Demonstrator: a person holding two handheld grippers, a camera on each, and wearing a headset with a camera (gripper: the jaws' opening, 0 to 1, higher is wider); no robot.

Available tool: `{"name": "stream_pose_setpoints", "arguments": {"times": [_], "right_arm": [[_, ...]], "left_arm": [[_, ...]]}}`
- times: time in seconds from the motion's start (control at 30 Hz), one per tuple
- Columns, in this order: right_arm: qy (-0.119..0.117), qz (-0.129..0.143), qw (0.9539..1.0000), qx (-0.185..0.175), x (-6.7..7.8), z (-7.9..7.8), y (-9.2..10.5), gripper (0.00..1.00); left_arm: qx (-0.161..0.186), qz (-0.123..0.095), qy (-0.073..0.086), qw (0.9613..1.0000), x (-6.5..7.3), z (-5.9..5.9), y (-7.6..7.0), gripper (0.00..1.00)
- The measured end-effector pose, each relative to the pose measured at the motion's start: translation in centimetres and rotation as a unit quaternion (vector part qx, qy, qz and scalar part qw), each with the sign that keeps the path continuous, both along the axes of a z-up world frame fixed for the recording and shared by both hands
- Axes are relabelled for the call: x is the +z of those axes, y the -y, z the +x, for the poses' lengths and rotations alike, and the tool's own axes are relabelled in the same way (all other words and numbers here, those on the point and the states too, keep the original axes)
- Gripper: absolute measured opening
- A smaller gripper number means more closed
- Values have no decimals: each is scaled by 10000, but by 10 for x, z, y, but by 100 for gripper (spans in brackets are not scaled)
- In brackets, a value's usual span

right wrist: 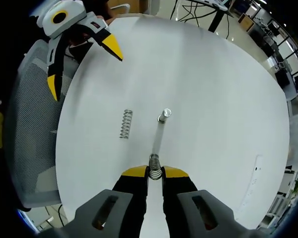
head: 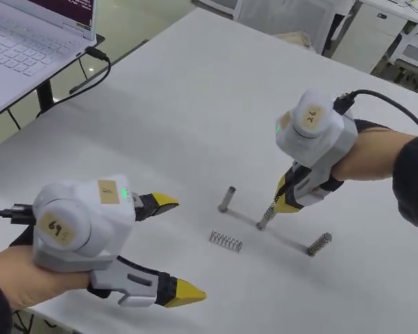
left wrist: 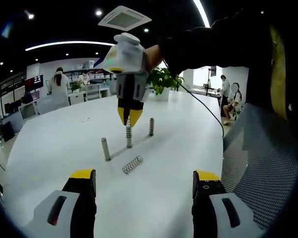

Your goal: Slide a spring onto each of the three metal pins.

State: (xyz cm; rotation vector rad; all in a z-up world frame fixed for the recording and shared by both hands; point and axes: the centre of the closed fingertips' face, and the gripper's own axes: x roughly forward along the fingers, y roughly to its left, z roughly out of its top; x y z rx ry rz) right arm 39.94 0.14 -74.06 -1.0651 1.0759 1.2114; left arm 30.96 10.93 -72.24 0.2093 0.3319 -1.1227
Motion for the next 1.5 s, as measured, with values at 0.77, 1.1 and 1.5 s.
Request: {"name": "stream_pose_setpoints", "arguments": {"times": [0.77, 1.1, 1.5], "right_arm": [[-70, -12, 9999, -80, -24, 0, 5, 8], [-81, 37, 9999, -112, -26, 0, 4, 9], [5, 169, 9997, -187, -21, 4, 3, 13]], "left_arm": [[-40, 14, -56, 10000, -1, -2, 2, 74], [-37, 40, -76, 10000, -2, -2, 0, 73], [-90, 69, -76, 9999, -2, -4, 2, 72]]}}
